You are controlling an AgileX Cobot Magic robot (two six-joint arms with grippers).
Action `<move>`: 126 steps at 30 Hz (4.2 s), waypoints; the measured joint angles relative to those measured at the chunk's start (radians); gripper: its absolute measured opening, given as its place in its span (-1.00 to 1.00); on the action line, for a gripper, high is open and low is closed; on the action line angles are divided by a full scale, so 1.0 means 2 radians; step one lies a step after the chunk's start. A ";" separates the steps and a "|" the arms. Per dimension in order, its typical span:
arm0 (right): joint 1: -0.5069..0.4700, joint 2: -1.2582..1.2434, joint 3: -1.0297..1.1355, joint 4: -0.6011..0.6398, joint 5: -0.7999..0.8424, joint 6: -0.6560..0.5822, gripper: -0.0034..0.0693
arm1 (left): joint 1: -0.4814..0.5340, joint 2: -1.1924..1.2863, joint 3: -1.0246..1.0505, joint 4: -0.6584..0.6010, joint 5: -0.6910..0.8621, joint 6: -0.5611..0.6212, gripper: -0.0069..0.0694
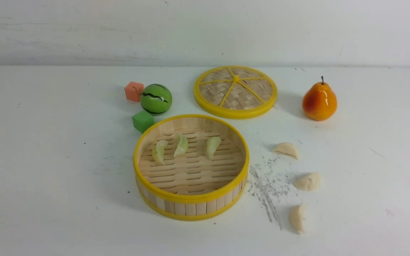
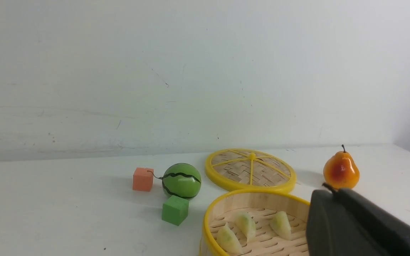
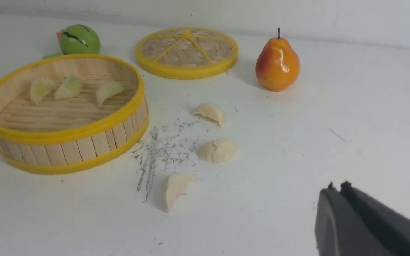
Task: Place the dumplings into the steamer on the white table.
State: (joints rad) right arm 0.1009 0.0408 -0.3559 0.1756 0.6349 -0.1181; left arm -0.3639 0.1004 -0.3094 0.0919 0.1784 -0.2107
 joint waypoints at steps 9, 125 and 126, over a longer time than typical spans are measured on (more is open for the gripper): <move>0.000 -0.002 0.013 0.000 -0.012 0.000 -0.86 | 0.000 0.000 0.000 0.000 0.000 0.000 -0.85; -0.026 -0.026 0.187 -0.103 -0.129 0.066 -0.52 | 0.125 -0.055 0.170 -0.027 0.111 0.011 -0.77; -0.026 -0.026 0.187 -0.103 -0.129 0.066 -0.51 | 0.125 -0.055 0.170 -0.027 0.110 0.011 -0.76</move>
State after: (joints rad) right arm 0.0482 -0.0104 0.0186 -0.0310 0.3769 0.0134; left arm -0.1140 -0.0102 0.0306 0.0383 0.3990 -0.1889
